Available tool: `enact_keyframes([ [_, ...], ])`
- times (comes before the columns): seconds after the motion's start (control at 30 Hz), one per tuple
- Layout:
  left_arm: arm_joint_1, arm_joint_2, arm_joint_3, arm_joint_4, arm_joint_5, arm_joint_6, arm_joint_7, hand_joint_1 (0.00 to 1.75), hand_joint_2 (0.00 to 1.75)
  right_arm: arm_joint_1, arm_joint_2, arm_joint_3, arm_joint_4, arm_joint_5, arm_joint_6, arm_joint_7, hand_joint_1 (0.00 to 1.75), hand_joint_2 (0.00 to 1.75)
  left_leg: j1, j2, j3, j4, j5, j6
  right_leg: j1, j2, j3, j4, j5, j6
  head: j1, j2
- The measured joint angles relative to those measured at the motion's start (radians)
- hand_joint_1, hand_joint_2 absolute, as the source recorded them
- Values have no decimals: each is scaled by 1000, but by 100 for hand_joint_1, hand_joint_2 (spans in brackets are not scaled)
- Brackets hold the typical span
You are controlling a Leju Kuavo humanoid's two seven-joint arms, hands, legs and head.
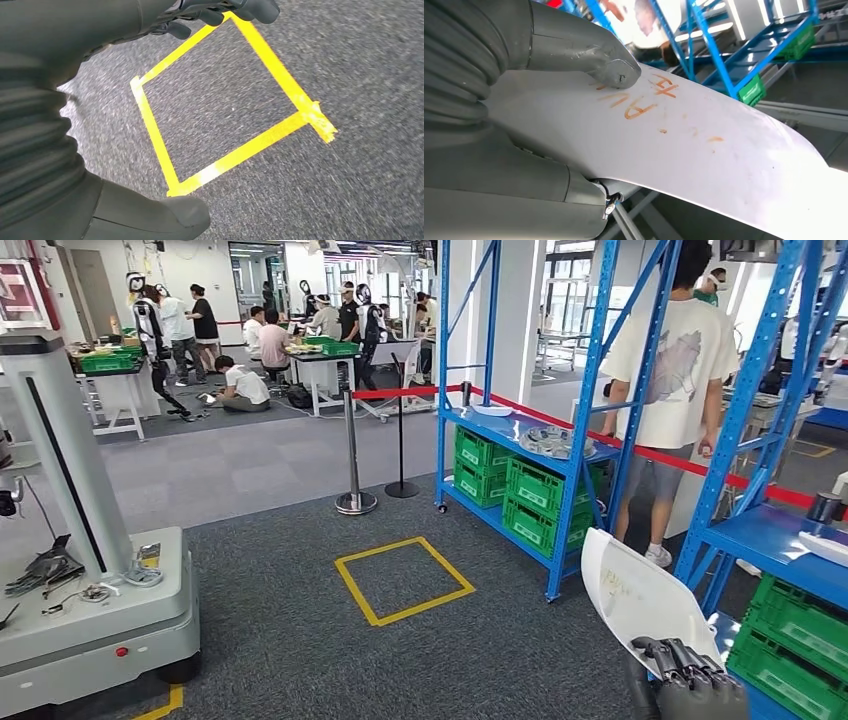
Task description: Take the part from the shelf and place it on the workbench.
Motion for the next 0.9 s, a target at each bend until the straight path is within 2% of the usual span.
enact_keyframes([
  [0.03, 0, 0, 0, 0, 0, 0, 1, 0, 175, -1, 0, 0, 0, 0, 0, 0, 175, 175, 1, -12, 0, 3, -2, -3, -2, 12, 31, -69, 38, -2, 0, 0],
  [0.1, -1, -1, 0, 0, 0, 0, 1, 0, 175, -2, 0, 0, 0, 1, 0, 0, 175, 175, 0, -34, -5, 10, -5, -12, -4, 42, 82, -183, 82, -4, 0, 0],
  [0.17, 1, -1, 0, 0, 1, 0, 1, 0, 175, -2, 0, 0, 0, 1, 0, 0, 175, 175, 1, -51, -12, 11, -3, -25, 0, 51, 92, -210, 83, -11, 0, 0],
  [0.2, 3, -1, 0, 0, 1, 0, 2, 0, 175, -3, 0, 0, 0, 1, 1, -1, 175, 175, 2, -59, -15, 8, -1, -32, 0, 41, 92, -212, 86, -18, 0, 0],
  [0.23, 4, -1, 0, 0, 2, 0, 2, 0, 175, -5, 0, 0, 0, 1, 1, -1, 175, 175, 3, -56, -18, 9, -2, -38, 0, 32, 93, -215, 88, -24, 0, 0],
  [0.3, 4, -2, 0, 1, 3, 0, 3, 0, 175, -8, 0, 0, -1, 2, 1, -1, 175, 175, 1, -16, -40, 52, -31, -46, -1, 12, 96, -223, 91, -39, -2, 0],
  [0.37, 2, -3, 0, 1, 3, 0, 3, 0, 175, -8, 0, 0, -1, 2, 2, -1, 175, 175, 0, 35, -94, 168, -94, -50, 2, -11, 97, -225, 90, -49, -2, 0],
  [0.4, 2, -3, 0, 1, 3, 0, 4, 0, 175, -8, 0, 0, -2, 2, 2, -1, 175, 175, 1, 44, -124, 233, -121, -52, 4, -22, 97, -224, 89, -51, -2, 0],
  [0.43, 2, -3, 0, 1, 3, 0, 4, 0, 175, -8, 0, 0, -2, 3, 3, -2, 175, 175, 1, 49, -144, 277, -134, -54, 5, -34, 97, -224, 88, -53, -2, 0],
  [0.47, 3, -3, 0, 1, 3, 0, 5, 0, 175, -8, 0, 0, -2, 3, 4, -2, 175, 175, 1, 51, -147, 287, -128, -54, 6, -45, 98, -224, 87, -53, -2, 0],
  [0.5, 4, -3, 0, 1, 3, 0, 5, 0, 175, -8, 0, 0, -2, 4, 5, -2, 175, 175, 1, 55, -129, 255, -104, -53, 7, -56, 99, -224, 86, -53, -2, 0],
  [0.53, 4, -3, 0, 1, 3, 0, 5, 0, 175, -8, 0, 0, -2, 5, 5, -2, 175, 175, 0, 66, -94, 189, -70, -50, 7, -66, 100, -223, 85, -52, -2, 0],
  [0.57, 3, -3, 0, 1, 3, 0, 5, 0, 175, -8, 0, 0, -2, 6, 5, -2, 175, 175, -3, 87, -56, 115, -42, -45, 9, -77, 102, -222, 83, -49, -2, 0],
  [0.6, 2, -3, 0, 1, 3, 0, 5, 0, 175, -9, 0, 0, -2, 6, 5, -2, 175, 175, -7, 103, -25, 55, -22, -38, 11, -86, 104, -221, 81, -46, -2, 0],
  [0.63, 1, -3, 0, 1, 3, 0, 5, 0, 175, -9, 0, 0, -2, 7, 6, -2, 175, 175, -10, 114, -6, 18, -13, -32, 13, -94, 105, -220, 79, -42, -2, 0],
  [0.67, 1, -3, 0, 1, 3, 0, 5, 0, 175, -9, 1, 1, -2, 8, 6, -2, 175, 175, -14, 115, -2, 7, -13, -26, 14, -103, 105, -220, 78, -37, -2, 0],
  [0.73, 4, -3, 0, 1, 2, 0, 5, 0, 175, -10, 1, 2, -2, 12, 8, -1, 175, 175, -12, 94, -4, 2, -6, -15, 13, -112, 108, -220, 77, -26, -2, 0],
  [0.8, 4, -4, 0, 1, 1, 0, 6, 0, 175, -11, 1, 2, -4, 15, 8, 0, 175, 175, -6, 75, 0, -6, 2, -3, 9, -77, 100, -192, 55, -14, -1, 0],
  [0.87, 0, -3, 0, 0, -1, 0, 7, 0, 175, -8, 1, 3, -6, 17, 9, 0, 175, 175, -2, 57, 2, -9, 6, 4, 4, -24, 53, -89, 0, -5, 0, 0],
  [0.9, -1, -3, 0, 0, -3, 0, 8, 0, 175, -4, 1, 3, -6, 18, 10, 0, 175, 175, -2, 47, 1, -8, 6, 5, 2, -12, 20, -22, -28, -2, 0, 0],
])
